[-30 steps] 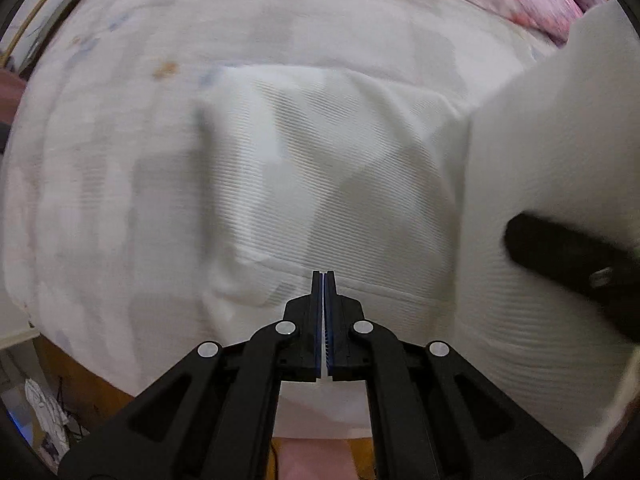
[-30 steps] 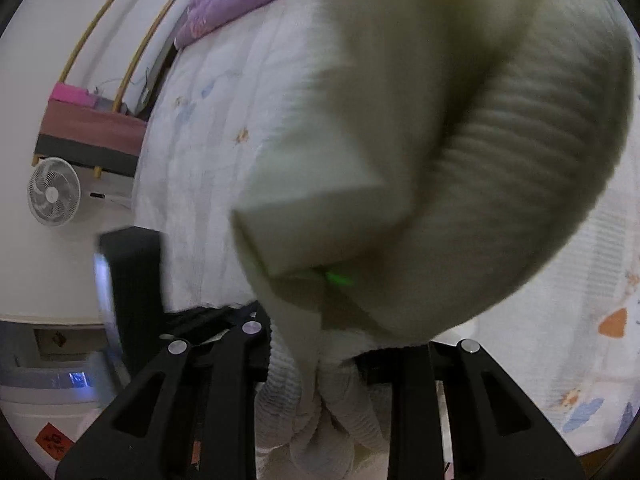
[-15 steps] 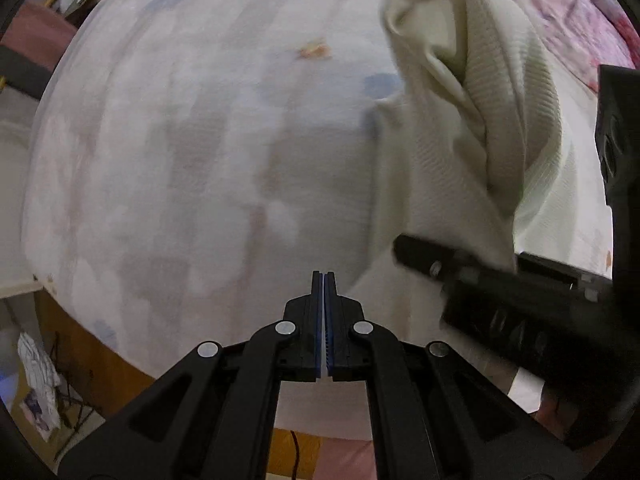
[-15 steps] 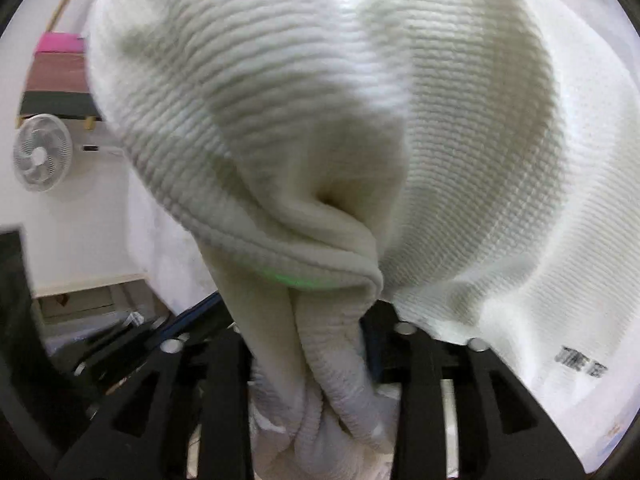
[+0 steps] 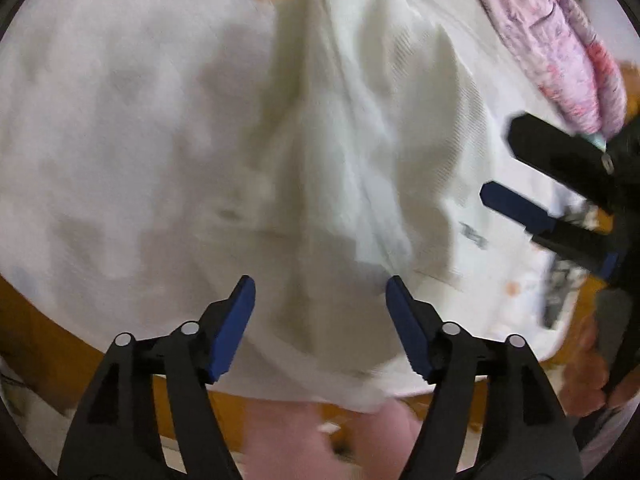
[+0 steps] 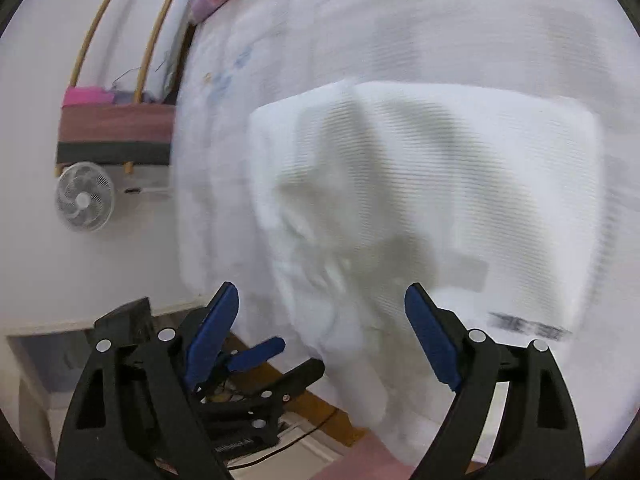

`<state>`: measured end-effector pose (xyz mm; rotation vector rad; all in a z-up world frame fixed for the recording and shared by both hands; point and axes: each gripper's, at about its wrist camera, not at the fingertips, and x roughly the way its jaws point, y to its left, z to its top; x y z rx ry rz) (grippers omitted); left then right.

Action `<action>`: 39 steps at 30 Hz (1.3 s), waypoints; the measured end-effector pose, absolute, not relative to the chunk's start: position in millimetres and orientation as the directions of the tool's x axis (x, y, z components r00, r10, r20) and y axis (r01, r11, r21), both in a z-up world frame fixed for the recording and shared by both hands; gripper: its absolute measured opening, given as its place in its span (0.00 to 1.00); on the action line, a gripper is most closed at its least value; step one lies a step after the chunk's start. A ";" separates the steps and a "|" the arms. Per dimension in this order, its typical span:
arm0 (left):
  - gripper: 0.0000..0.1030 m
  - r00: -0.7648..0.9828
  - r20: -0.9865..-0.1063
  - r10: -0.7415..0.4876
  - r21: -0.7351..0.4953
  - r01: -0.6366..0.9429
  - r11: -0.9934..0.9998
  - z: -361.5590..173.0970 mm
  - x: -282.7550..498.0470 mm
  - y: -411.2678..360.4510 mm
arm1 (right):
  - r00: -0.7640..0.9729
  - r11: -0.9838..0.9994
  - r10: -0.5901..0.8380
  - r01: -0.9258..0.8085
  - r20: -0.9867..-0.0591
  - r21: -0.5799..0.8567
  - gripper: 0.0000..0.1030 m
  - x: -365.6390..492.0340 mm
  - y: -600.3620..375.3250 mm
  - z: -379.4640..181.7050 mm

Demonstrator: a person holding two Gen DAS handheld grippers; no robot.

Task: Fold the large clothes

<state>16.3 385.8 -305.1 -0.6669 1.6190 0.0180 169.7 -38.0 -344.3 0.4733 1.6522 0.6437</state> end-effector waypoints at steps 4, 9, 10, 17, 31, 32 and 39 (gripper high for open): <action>0.72 -0.033 -0.838 -0.545 -0.463 -0.486 0.741 -308.0 6.4 372.9 | -0.138 0.789 0.612 0.046 -0.779 0.612 0.80 148.8 -53.5 -340.0; 0.77 0.023 -0.860 -0.510 -0.455 -0.486 0.746 -311.7 3.6 370.2 | -0.123 0.792 0.610 0.122 -0.783 0.598 0.80 132.2 -71.8 -340.2; 0.69 0.001 -0.879 -0.477 -0.415 -0.496 0.763 -320.3 3.3 369.8 | -0.124 0.791 0.611 0.134 -0.782 0.597 0.80 128.2 -75.5 -341.8; 0.04 -0.135 -0.961 -0.241 -0.145 -0.496 0.856 -329.9 -21.4 392.4 | -0.193 0.833 0.553 0.110 -0.810 0.543 0.61 107.2 -84.7 -352.8; 0.15 -0.295 -0.939 -0.175 -0.050 -0.387 0.921 -418.9 1.6 409.8 | -0.341 0.948 0.319 0.098 -0.884 0.304 0.28 99.5 -37.6 -445.9; 0.16 -0.280 -0.949 -0.146 -0.050 -0.322 0.946 -404.2 1.4 406.5 | -0.336 0.950 0.311 0.089 -0.889 0.299 0.28 100.9 -36.9 -437.5; 0.16 -0.115 -0.993 -0.027 -0.005 -0.187 0.982 -341.1 21.0 377.6 | -0.147 0.946 0.314 -0.034 -0.938 0.322 0.28 153.3 -23.9 -368.8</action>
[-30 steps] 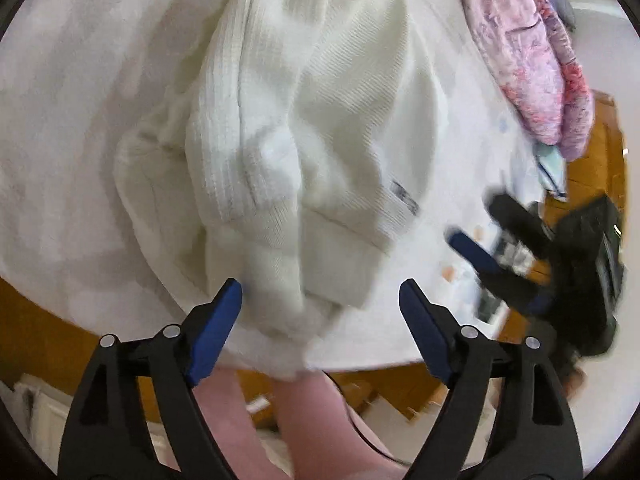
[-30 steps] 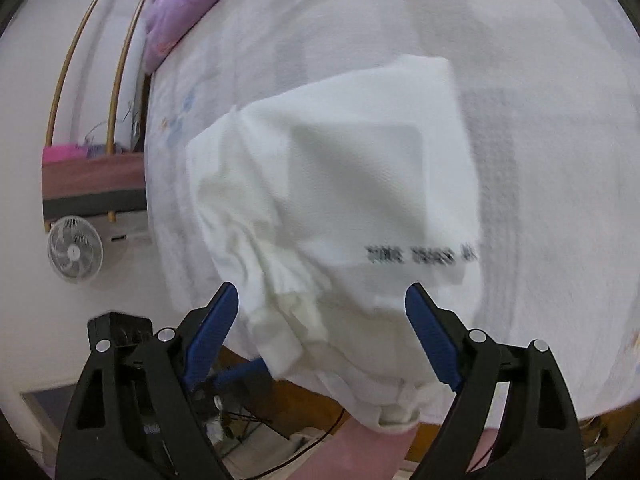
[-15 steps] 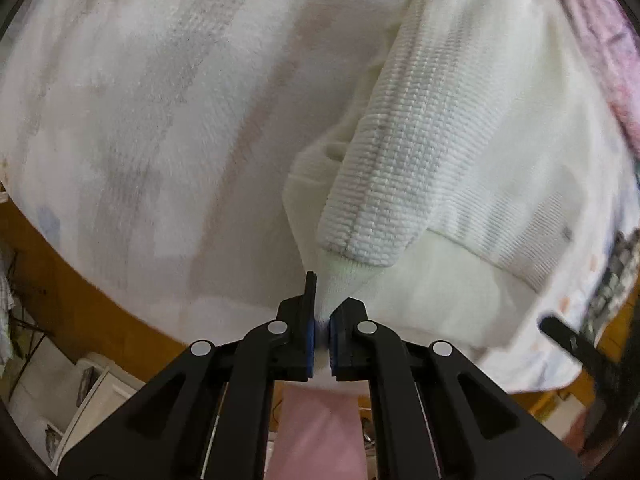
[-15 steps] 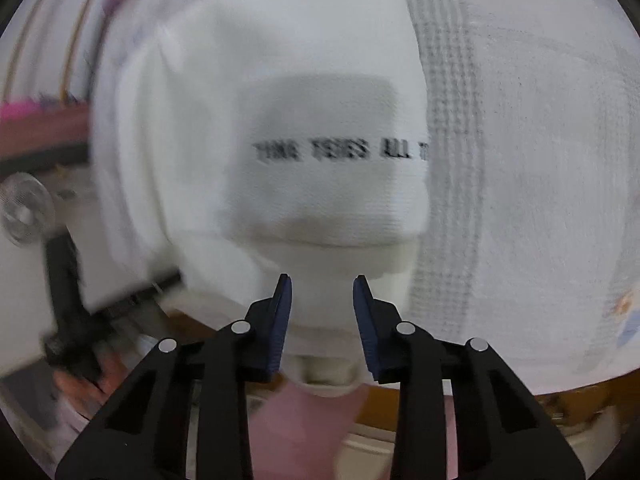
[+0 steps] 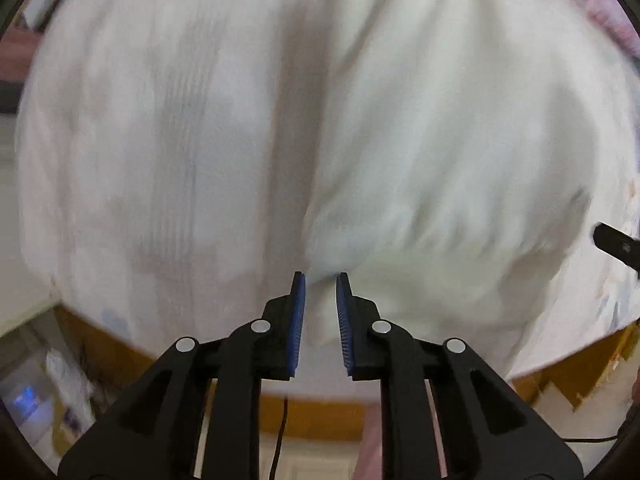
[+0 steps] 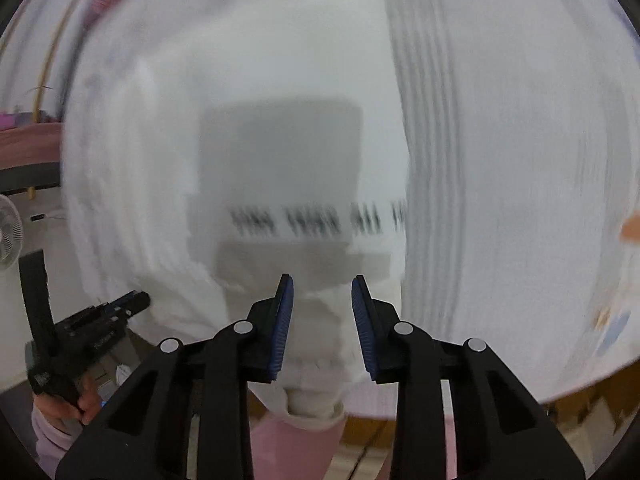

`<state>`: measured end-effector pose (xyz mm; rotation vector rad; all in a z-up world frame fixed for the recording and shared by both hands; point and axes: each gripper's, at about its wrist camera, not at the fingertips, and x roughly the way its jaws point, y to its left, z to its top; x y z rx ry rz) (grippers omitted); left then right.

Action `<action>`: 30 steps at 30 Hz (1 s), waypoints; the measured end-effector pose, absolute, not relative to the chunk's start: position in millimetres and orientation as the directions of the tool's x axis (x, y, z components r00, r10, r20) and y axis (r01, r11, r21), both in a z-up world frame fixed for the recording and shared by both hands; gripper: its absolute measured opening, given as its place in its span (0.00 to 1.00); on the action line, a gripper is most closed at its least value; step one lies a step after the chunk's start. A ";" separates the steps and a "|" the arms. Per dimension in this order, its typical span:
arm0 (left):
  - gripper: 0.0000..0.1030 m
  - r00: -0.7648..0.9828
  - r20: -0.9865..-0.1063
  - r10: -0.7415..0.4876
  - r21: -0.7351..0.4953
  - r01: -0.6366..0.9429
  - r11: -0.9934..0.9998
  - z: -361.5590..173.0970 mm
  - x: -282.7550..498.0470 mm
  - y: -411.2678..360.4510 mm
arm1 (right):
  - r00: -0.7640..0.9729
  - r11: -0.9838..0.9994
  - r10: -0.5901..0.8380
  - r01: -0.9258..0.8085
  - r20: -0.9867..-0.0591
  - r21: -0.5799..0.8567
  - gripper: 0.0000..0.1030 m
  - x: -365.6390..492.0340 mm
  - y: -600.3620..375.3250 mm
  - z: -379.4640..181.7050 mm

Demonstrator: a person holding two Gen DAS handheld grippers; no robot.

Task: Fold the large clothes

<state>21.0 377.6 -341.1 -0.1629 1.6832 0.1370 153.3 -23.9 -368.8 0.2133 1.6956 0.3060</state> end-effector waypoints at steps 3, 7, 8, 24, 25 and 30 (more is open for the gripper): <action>0.15 -0.078 -0.997 0.029 0.046 -0.229 0.972 -355.6 44.0 372.1 | -0.152 0.961 0.256 -0.071 -0.955 0.268 0.24 174.6 -5.1 -400.0; 0.14 -0.196 -0.979 0.052 0.101 -0.252 0.962 -420.9 58.0 383.8 | -0.160 0.969 0.211 -0.093 -0.964 0.228 0.21 182.2 3.9 -435.9; 0.14 -0.200 -0.977 0.073 0.118 -0.223 0.968 -417.7 66.2 380.8 | -0.173 0.971 0.198 -0.098 -0.965 0.217 0.22 185.0 6.7 -428.4; 0.07 -0.051 -0.988 0.146 0.151 -0.105 0.983 -435.6 221.9 351.5 | -0.042 0.946 0.321 0.062 -0.946 0.318 0.16 300.7 11.4 -440.8; 0.07 -0.040 -0.992 0.123 0.127 -0.119 0.985 -432.1 218.0 352.2 | -0.035 0.936 0.346 0.085 -0.938 0.342 0.15 299.8 7.6 -441.2; 0.13 -0.049 -0.995 0.090 0.097 -0.184 0.978 -406.2 194.6 371.4 | -0.080 0.933 0.358 0.048 -0.930 0.355 0.19 282.5 9.3 -412.6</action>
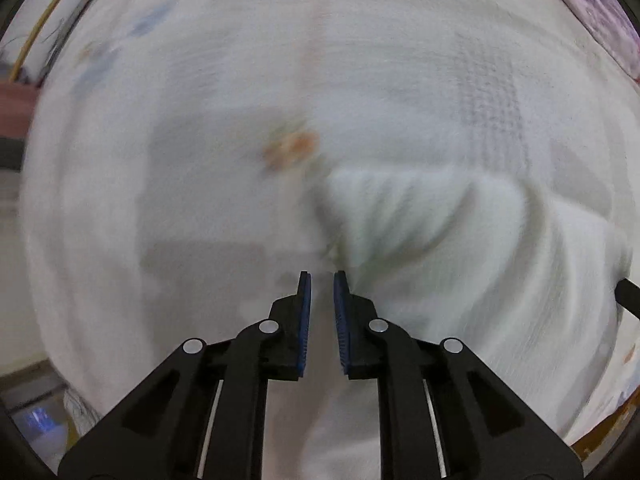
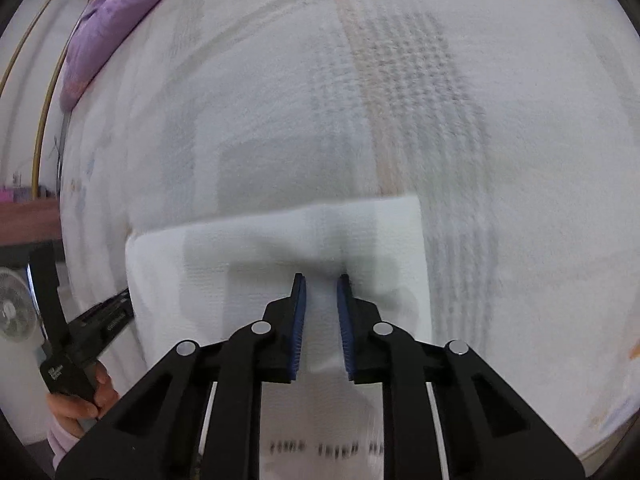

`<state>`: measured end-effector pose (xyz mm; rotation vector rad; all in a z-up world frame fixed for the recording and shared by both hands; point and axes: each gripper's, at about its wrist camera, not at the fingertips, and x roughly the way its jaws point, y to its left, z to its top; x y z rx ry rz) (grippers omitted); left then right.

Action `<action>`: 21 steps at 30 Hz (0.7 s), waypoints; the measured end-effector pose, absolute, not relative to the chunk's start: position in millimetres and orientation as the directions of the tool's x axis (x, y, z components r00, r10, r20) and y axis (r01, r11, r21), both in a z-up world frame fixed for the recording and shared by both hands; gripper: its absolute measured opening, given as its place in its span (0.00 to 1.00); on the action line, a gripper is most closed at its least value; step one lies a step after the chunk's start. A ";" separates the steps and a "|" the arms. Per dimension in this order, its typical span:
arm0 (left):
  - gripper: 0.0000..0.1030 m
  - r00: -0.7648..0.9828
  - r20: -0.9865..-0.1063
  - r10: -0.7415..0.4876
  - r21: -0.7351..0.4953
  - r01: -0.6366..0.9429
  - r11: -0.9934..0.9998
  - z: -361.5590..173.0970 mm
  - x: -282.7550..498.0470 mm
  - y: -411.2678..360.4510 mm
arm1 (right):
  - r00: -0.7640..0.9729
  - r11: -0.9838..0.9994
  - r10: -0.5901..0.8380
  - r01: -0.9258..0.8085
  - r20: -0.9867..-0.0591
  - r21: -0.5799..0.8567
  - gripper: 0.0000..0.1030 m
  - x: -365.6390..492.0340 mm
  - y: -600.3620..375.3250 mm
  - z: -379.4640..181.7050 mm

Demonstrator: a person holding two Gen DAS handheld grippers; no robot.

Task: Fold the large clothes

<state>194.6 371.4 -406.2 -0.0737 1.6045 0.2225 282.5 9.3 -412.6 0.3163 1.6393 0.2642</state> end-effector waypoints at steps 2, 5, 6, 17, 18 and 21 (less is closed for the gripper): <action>0.13 -0.065 -0.997 -0.039 -0.024 -0.217 0.976 -399.5 167.7 371.2 | -0.114 0.930 0.365 0.012 -0.924 0.366 0.20 250.0 13.2 -416.4; 0.12 -0.116 -0.993 0.007 0.025 -0.154 0.988 -407.0 119.9 350.6 | -0.168 0.929 0.367 0.008 -0.915 0.371 0.20 202.5 16.1 -430.5; 0.12 -0.145 -0.988 0.048 0.067 -0.130 0.989 -415.7 97.6 344.4 | -0.167 0.928 0.369 0.021 -0.914 0.371 0.20 187.6 16.0 -433.3; 0.15 -0.286 -0.958 0.001 0.072 -0.237 0.969 -436.1 20.7 364.0 | -0.280 0.920 0.390 0.090 -0.877 0.381 0.24 154.0 12.8 -429.4; 0.30 -0.272 -0.962 -0.012 0.056 -0.243 0.968 -432.8 25.5 363.9 | -0.262 0.927 0.375 0.086 -0.889 0.365 0.32 164.5 13.1 -418.7; 0.59 -0.198 -0.980 -0.026 0.020 -0.228 0.973 -416.1 42.6 369.3 | -0.135 0.932 0.360 0.014 -0.923 0.361 0.82 193.2 17.1 -389.2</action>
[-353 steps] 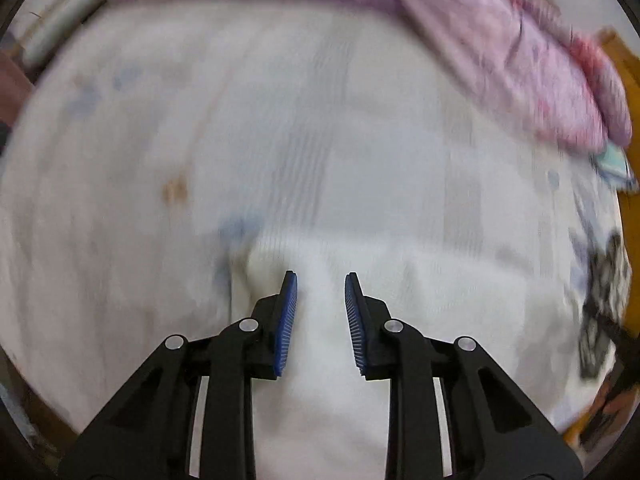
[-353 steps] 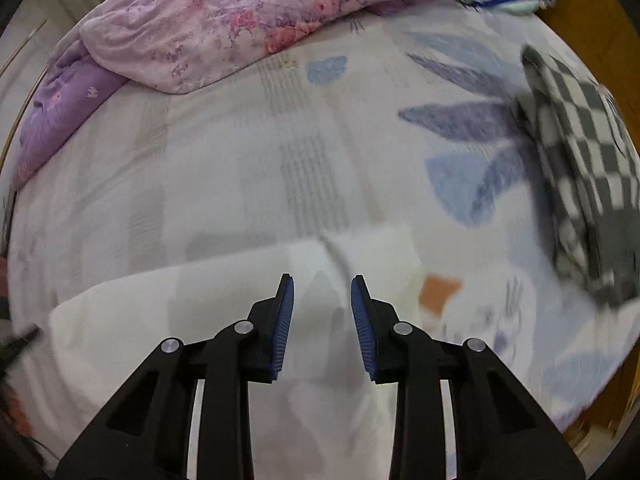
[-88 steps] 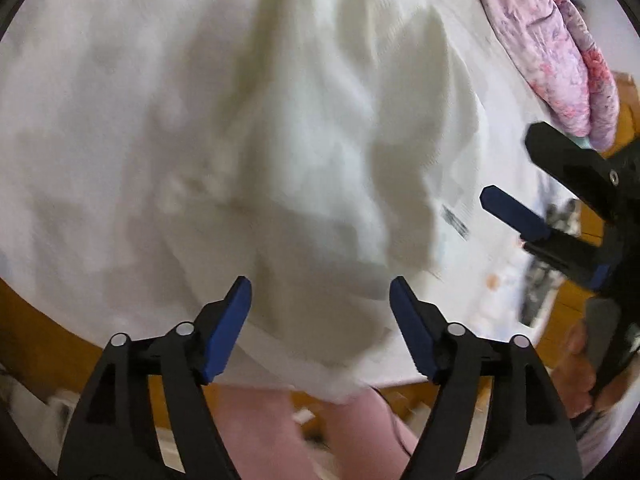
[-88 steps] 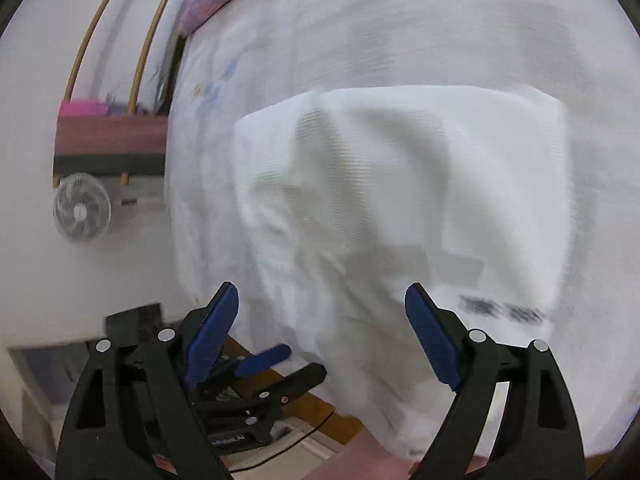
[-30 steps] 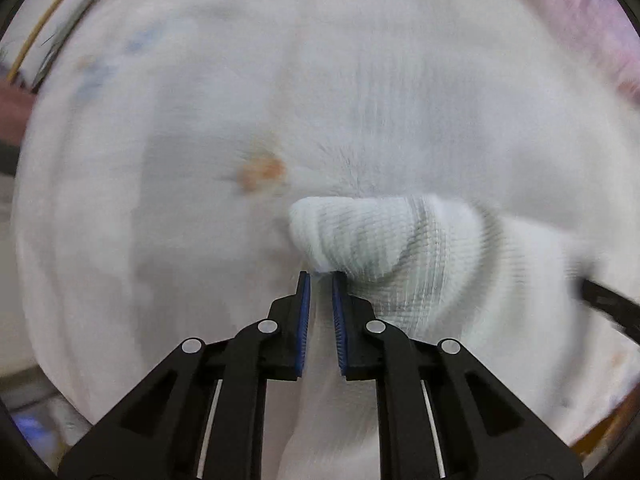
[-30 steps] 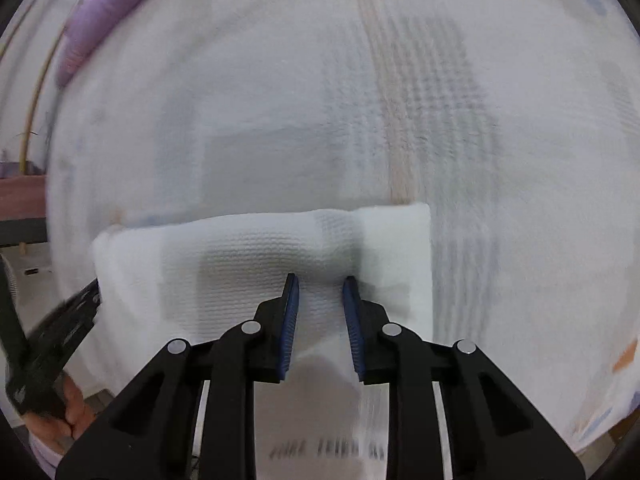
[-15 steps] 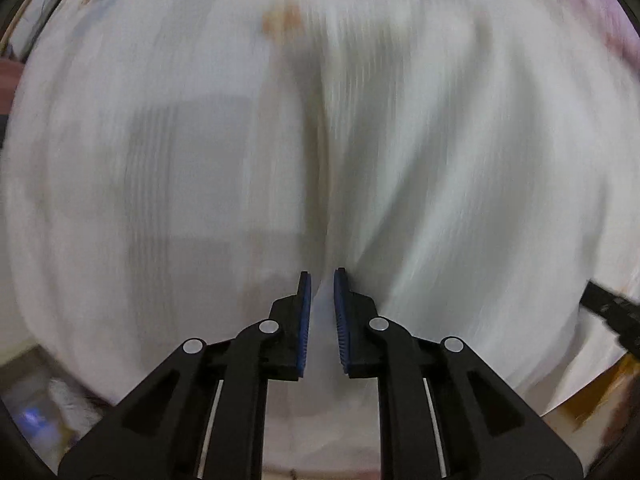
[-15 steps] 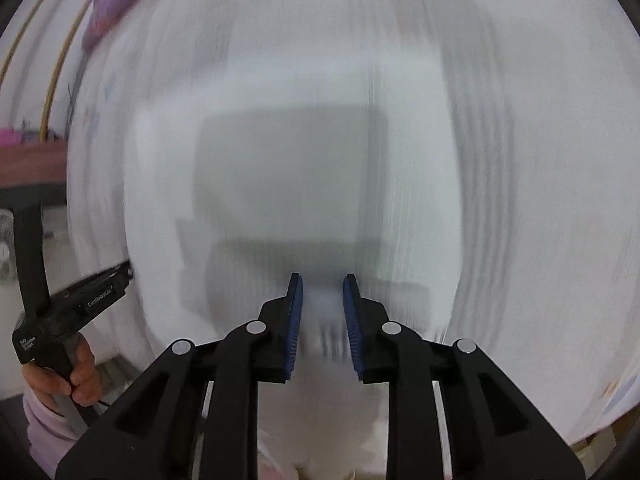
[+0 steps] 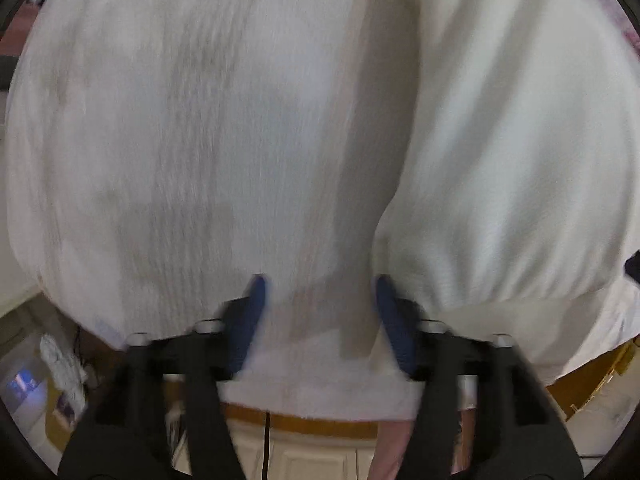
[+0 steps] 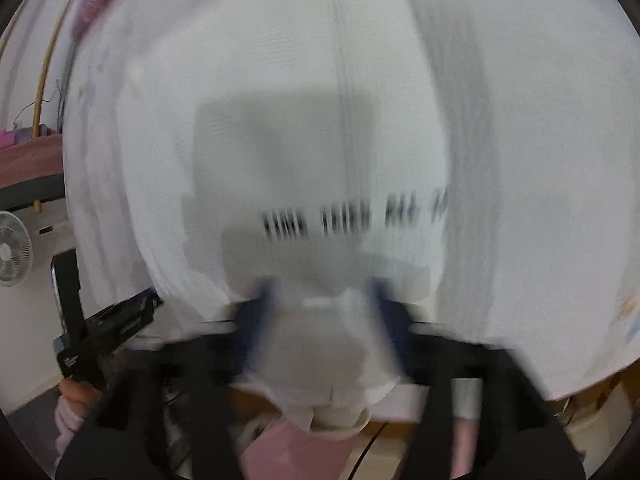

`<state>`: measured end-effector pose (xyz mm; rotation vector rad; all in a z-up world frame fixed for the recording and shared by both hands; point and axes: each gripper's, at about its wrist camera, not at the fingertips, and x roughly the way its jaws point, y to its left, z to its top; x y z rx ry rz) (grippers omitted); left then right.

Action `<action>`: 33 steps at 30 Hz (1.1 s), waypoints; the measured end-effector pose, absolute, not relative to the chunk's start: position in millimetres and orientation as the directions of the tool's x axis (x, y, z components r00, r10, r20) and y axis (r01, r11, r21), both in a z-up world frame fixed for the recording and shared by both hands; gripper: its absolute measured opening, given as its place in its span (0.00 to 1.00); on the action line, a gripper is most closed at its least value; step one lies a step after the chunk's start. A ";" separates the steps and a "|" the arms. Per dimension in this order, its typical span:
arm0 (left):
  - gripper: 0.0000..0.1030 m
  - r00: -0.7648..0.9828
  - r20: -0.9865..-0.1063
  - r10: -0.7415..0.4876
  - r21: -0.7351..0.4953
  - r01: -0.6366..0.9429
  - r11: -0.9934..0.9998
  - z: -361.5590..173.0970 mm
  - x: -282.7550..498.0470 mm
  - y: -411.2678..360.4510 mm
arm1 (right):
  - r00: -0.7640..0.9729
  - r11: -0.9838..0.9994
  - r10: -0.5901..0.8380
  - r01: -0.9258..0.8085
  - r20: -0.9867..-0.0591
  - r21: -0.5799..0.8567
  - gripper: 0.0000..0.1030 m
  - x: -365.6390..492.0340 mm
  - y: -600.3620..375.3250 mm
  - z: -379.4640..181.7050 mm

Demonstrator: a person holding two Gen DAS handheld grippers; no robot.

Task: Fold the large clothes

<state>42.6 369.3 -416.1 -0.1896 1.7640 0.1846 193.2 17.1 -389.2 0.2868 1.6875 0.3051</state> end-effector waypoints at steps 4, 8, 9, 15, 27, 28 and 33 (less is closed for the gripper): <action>0.65 -0.146 -0.989 -0.034 -0.003 -0.205 0.979 -402.4 55.4 364.6 | -0.096 0.938 0.343 -0.017 -0.934 0.346 0.84 206.1 2.9 -376.3; 0.74 -0.106 -0.993 -0.042 -0.022 -0.178 0.984 -400.6 69.6 350.6 | -0.113 0.923 0.384 0.022 -0.917 0.384 0.89 196.7 2.6 -391.6; 0.74 -0.101 -0.994 -0.048 -0.029 -0.174 0.984 -396.5 62.3 356.9 | -0.113 0.922 0.386 0.025 -0.916 0.386 0.89 201.0 -3.6 -394.0; 0.76 -0.039 -0.993 -0.108 -0.102 -0.129 0.986 -400.7 106.3 346.1 | -0.115 0.847 0.532 0.060 -0.839 0.529 0.90 204.9 -33.5 -414.2; 0.92 0.201 -0.617 -0.761 -0.777 -0.304 0.551 -490.4 123.2 413.2 | 0.041 0.525 0.842 0.171 -0.538 0.834 0.94 209.6 -49.9 -479.1; 0.92 0.182 -0.497 -0.848 -0.844 -0.329 0.424 -503.0 119.1 405.9 | 0.005 0.499 0.861 0.185 -0.508 0.847 0.94 197.9 -49.8 -480.8; 0.93 0.068 -0.447 -0.892 -0.869 -0.271 0.414 -512.1 102.8 367.4 | -0.177 0.547 0.834 0.134 -0.523 0.826 0.94 157.0 -21.5 -474.5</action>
